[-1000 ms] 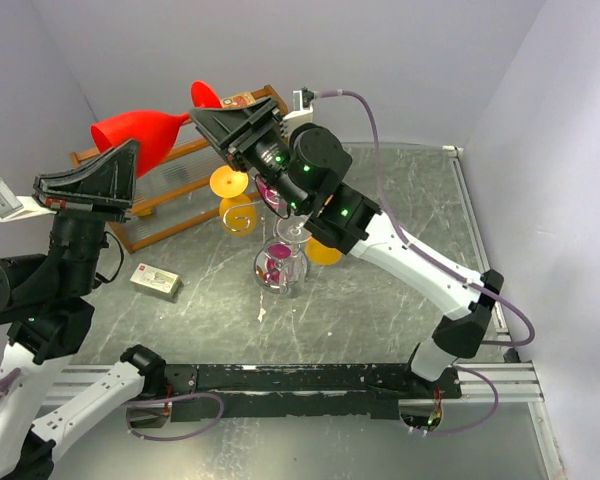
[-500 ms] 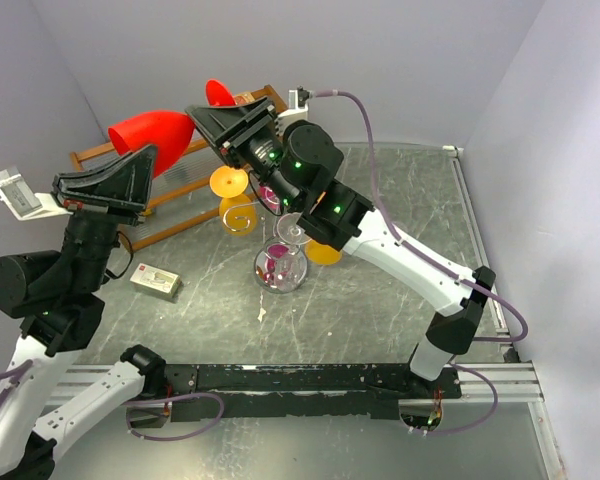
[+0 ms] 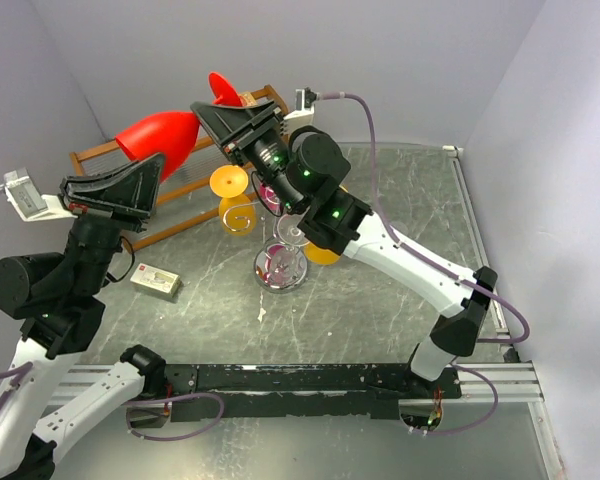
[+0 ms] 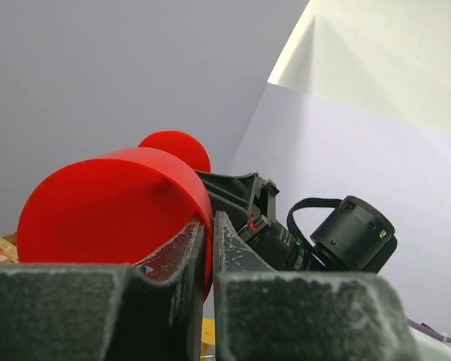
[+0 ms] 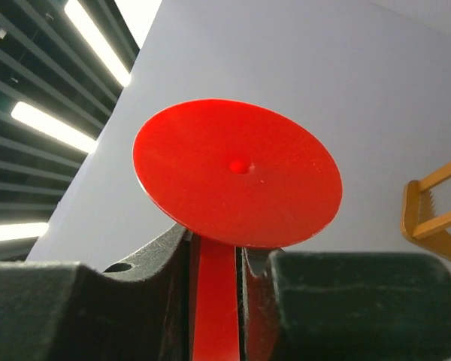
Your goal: Place the wine glass upside down on the wine glass rack
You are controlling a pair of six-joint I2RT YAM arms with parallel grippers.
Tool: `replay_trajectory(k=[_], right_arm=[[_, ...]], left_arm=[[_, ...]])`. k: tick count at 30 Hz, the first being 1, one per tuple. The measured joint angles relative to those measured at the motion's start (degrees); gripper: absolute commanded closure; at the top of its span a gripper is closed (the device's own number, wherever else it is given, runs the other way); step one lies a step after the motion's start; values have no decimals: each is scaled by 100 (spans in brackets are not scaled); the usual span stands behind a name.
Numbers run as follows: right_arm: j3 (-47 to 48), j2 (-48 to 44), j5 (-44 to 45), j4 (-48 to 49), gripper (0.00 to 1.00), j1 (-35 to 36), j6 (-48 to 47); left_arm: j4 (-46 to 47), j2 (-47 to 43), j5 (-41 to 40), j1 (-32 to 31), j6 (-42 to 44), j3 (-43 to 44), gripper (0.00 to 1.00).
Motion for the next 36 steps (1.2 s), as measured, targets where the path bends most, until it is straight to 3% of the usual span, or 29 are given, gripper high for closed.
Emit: replay_trajectory(k=[7,11,16,23,36], right_arm=[[-662,-249,-103,684,100,-11,-693],[-1108,-570,-282,986,100,-7,-1381],[-1740,-1207,-640,1263,100,-13,-2269],[-2754,-2334,-1281,1305,100,-35,-3375],[-3906,-3397,-2927,608,100,-28,-5014]], left_arm=[[-831,-90,22,0,74,240,39],[-1340,-315,26,0,264,280,26],[-1923,-549,251,0,625,308,21],[-1967,-761,1593,0,940,50,23],[-1058,-282,2485,0,345,-98,25]])
